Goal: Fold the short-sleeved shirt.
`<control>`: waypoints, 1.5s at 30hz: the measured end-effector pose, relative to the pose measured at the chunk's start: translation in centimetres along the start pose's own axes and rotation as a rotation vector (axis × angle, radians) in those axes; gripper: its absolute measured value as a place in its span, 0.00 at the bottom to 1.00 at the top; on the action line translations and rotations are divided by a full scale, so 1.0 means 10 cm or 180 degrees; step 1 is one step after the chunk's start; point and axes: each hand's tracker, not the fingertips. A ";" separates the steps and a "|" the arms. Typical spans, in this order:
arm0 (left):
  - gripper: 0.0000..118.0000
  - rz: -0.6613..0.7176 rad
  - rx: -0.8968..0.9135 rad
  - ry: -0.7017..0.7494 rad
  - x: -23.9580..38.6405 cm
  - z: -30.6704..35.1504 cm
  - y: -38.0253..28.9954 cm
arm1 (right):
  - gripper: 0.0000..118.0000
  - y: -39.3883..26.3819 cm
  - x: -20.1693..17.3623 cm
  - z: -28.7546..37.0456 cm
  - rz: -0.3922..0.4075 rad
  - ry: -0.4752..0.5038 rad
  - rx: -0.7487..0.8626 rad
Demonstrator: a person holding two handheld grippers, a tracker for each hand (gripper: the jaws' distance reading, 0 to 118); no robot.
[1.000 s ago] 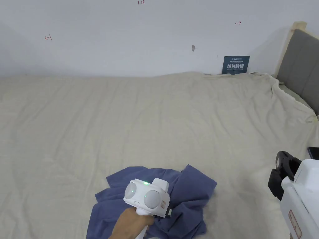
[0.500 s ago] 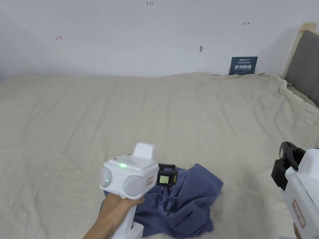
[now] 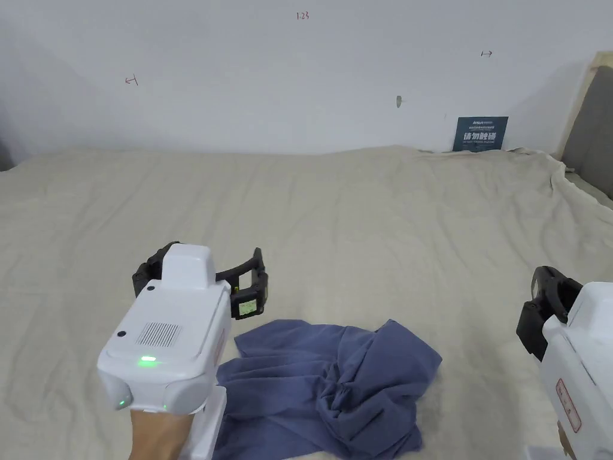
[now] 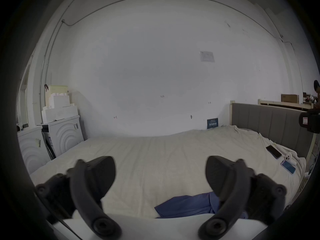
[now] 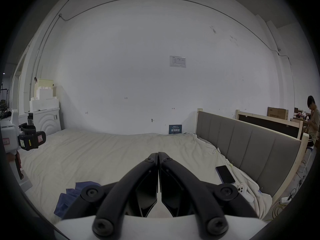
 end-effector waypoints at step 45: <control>0.81 0.0537 -0.3104 -0.0095 -0.25 -0.22 -1.88 | 0.00 -0.31 -0.09 -0.14 0.0009 0.0116 -0.0311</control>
